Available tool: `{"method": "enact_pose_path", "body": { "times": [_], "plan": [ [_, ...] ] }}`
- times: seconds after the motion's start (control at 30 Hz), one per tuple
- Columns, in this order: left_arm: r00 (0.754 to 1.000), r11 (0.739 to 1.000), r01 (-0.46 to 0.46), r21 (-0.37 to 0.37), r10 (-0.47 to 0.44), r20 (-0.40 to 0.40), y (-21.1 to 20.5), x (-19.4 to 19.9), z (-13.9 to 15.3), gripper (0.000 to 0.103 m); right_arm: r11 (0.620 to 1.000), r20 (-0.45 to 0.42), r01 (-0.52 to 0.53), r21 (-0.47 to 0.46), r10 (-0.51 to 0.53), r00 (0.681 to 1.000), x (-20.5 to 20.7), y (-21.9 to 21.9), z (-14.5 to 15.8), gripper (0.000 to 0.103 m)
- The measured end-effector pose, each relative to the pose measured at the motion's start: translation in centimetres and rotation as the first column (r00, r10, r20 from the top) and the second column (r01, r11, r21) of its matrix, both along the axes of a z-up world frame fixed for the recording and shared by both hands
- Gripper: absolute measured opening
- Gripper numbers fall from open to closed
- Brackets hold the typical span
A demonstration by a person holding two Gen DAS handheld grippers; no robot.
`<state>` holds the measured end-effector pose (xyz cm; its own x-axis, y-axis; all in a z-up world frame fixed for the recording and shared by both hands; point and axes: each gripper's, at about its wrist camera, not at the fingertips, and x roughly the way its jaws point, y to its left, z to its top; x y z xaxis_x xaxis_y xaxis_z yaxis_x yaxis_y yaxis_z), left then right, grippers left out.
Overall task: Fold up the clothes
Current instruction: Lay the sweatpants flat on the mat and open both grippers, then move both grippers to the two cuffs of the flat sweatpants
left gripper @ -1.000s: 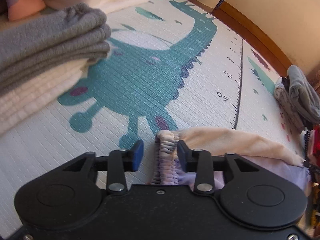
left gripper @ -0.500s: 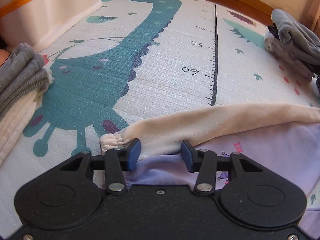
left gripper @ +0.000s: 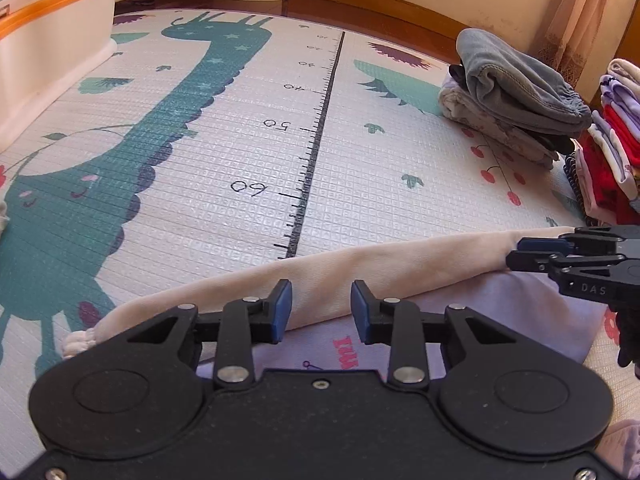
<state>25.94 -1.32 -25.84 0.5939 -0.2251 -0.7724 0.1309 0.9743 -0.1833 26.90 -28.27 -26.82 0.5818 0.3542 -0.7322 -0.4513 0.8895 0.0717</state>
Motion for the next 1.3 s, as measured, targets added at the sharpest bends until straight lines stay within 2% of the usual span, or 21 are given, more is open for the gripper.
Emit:
{"method": "enact_pose_path", "body": {
  "times": [0.03, 0.13, 0.2, 0.37, 0.47, 0.57, 0.7, 0.73, 0.8, 0.93, 1.03, 1.13, 1.2, 1.23, 1.3],
  "plan": [
    [1.0, 1.0, -0.01, 0.007, 0.01, -0.02, -0.3, 0.5, -0.4, 0.031, 1.0, -0.014, -0.001, 0.009, 0.001, 1.0, 0.4, 0.9, -0.2, 0.027],
    [1.0, 0.999, -0.016, 0.044, 0.017, -0.023, -0.6, 1.1, -0.3, 0.031, 1.0, -0.033, 0.024, 0.015, -0.023, 0.999, 1.9, 2.9, -0.5, 0.027],
    [0.999, 0.999, -0.029, 0.043, 0.029, -0.014, -0.2, 0.8, 0.0, 0.031, 0.999, -0.037, 0.049, 0.004, -0.049, 0.998, 2.9, 3.7, -0.4, 0.026],
    [0.997, 0.998, -0.067, -0.019, 0.068, 0.038, 2.7, -2.1, 1.8, 0.031, 0.996, -0.014, 0.018, -0.091, -0.019, 1.0, 3.0, 5.2, -0.2, 0.026],
    [0.991, 0.99, -0.101, -0.098, 0.108, 0.073, 4.6, -4.6, 2.8, 0.031, 1.0, 0.033, 0.008, -0.024, -0.007, 0.999, 1.4, 4.4, 1.2, 0.026],
    [0.991, 0.987, -0.07, -0.148, 0.086, 0.101, 5.2, -7.1, 3.1, 0.031, 0.998, 0.061, -0.067, 0.008, 0.066, 0.996, -1.3, 4.6, 2.7, 0.026],
    [0.992, 0.98, 0.008, -0.2, 0.017, 0.122, 4.7, -10.1, 2.9, 0.031, 0.975, 0.065, -0.222, -0.013, 0.222, 0.973, -5.8, 5.9, 3.2, 0.026],
    [0.992, 0.98, 0.02, -0.195, 0.004, 0.123, 4.3, -10.7, 2.7, 0.031, 0.968, 0.063, -0.251, -0.021, 0.252, 0.966, -7.0, 6.4, 3.3, 0.025],
    [0.993, 0.987, 0.039, -0.159, -0.021, 0.113, 3.2, -12.0, 2.5, 0.031, 0.97, 0.045, -0.24, -0.024, 0.241, 0.969, -8.4, 6.4, 3.5, 0.025],
    [0.994, 1.0, -0.001, 0.006, 0.001, 0.113, 1.9, -14.5, 2.2, 0.031, 0.979, 0.014, -0.2, -0.033, 0.201, 0.98, -11.0, 6.3, 4.0, 0.026],
    [0.991, 0.997, -0.075, 0.036, 0.071, 0.114, 2.2, -16.8, 2.0, 0.031, 0.973, 0.016, -0.218, -0.073, 0.22, 0.975, -14.3, 7.2, 4.5, 0.027],
    [0.987, 0.988, -0.15, 0.041, 0.147, 0.068, 2.3, -18.7, 1.3, 0.031, 0.954, 0.001, -0.279, -0.112, 0.281, 0.96, -18.2, 9.6, 3.9, 0.027],
    [0.984, 0.981, -0.172, 0.091, 0.175, -0.021, 2.1, -19.0, -0.3, 0.031, 0.941, -0.036, -0.304, -0.149, 0.302, 0.952, -21.0, 11.8, 2.7, 0.026],
    [0.987, 0.98, -0.159, 0.118, 0.16, 0.003, 1.7, -19.8, -0.4, 0.031, 0.938, -0.064, -0.307, -0.163, 0.301, 0.952, -22.3, 12.7, 2.1, 0.026],
    [0.989, 0.982, -0.143, 0.122, 0.145, -0.014, 1.7, -20.1, -0.2, 0.031, 0.938, -0.098, -0.29, -0.188, 0.276, 0.956, -24.7, 13.9, 1.2, 0.025]
  ]
}}
